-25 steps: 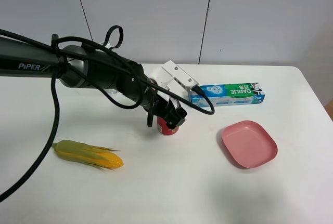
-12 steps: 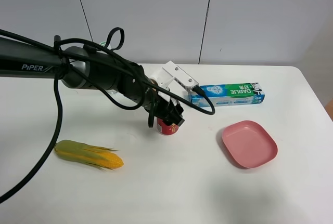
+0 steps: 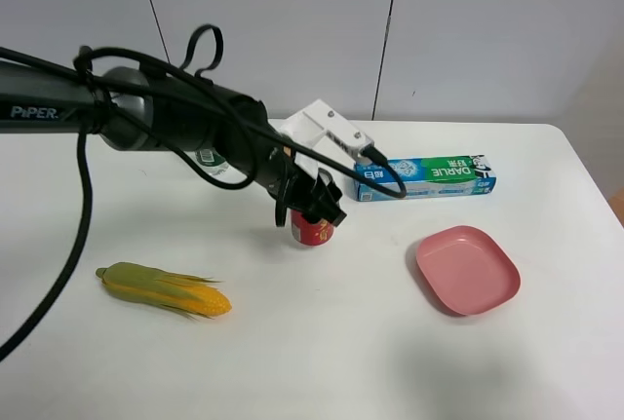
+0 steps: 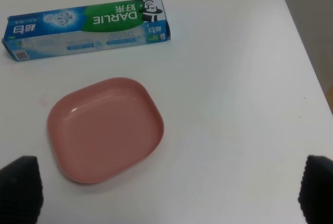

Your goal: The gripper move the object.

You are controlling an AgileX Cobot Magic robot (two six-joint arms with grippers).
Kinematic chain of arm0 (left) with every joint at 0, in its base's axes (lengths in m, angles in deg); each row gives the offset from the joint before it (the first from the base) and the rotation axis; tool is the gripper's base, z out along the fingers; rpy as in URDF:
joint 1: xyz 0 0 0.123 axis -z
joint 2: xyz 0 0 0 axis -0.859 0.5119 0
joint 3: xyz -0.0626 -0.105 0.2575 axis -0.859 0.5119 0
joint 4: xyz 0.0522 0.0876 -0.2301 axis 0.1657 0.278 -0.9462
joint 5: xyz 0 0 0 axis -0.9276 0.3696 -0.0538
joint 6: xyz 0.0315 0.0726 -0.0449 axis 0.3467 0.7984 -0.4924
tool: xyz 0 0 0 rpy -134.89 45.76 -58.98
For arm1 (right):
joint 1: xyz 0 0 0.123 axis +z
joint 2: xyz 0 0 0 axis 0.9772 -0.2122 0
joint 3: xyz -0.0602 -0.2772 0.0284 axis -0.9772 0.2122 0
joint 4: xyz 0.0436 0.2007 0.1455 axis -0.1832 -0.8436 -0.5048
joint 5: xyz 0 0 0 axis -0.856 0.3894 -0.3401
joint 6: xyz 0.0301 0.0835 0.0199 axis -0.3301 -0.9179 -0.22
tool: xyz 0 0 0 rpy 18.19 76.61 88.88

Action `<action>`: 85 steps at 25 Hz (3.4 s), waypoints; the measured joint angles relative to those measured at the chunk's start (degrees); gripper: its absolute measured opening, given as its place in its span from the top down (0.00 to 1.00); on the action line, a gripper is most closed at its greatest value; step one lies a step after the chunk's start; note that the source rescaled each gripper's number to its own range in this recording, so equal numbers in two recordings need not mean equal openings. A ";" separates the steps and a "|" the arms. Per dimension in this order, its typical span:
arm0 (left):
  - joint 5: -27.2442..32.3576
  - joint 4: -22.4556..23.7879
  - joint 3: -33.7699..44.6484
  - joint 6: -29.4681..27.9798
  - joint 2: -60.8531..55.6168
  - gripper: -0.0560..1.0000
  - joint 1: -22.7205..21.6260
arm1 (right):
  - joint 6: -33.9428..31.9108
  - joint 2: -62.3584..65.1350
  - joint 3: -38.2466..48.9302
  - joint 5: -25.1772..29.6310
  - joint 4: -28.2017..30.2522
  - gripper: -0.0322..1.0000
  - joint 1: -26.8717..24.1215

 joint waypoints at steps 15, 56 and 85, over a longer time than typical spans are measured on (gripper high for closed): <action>9.27 2.07 -34.02 -0.49 8.04 0.90 -0.06 | 0.00 0.00 0.00 0.00 0.00 0.00 0.00; 5.86 2.00 -54.29 -0.21 35.11 0.90 -4.11 | 0.00 0.00 0.00 0.00 0.00 0.00 0.00; 12.58 -3.69 -55.01 0.42 31.63 0.16 -3.44 | 0.00 0.00 0.05 0.00 0.00 0.00 0.00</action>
